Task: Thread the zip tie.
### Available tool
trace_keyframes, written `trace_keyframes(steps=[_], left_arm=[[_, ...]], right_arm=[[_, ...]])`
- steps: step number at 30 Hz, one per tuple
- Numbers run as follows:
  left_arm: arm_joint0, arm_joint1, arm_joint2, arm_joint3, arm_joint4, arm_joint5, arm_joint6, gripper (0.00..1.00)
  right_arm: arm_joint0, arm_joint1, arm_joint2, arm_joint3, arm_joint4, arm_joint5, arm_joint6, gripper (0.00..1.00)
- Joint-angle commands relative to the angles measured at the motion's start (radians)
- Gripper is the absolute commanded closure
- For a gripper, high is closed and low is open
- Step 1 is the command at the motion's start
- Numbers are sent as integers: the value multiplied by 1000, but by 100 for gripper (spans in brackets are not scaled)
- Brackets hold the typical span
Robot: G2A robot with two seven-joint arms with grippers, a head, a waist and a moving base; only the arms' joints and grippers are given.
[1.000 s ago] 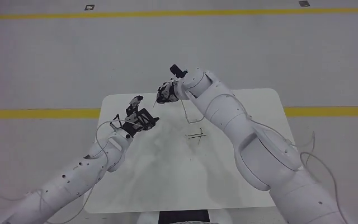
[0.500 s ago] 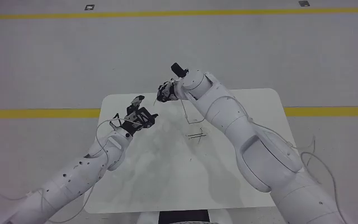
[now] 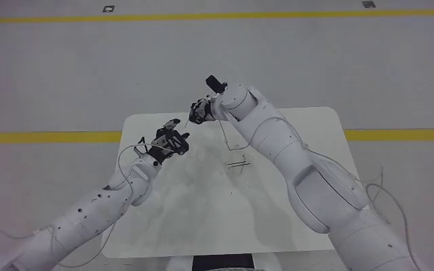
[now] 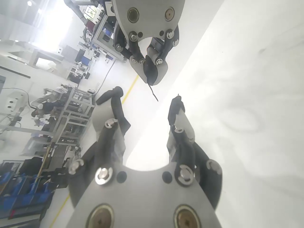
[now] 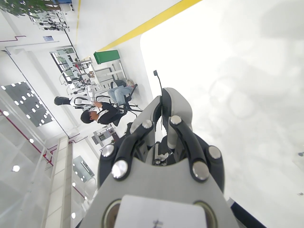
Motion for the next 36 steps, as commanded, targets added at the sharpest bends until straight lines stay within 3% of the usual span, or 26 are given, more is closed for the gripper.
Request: trace_keyframes(steps=[1, 6, 15, 36], left_arm=[[-4, 0, 5, 2, 0, 5, 1, 60], [-16, 2, 20, 5, 0, 18, 1, 63], [-30, 4, 39, 8, 0, 37, -4, 80], [-35, 2, 46, 9, 0, 55, -5, 88]], right_arm=[[-1, 1, 2, -4, -4, 0, 3, 100], [-5, 3, 8, -14, -13, 0, 13, 100], [-11, 8, 20, -37, -31, 0, 24, 100], [-32, 20, 48, -85, -59, 0, 63, 100]])
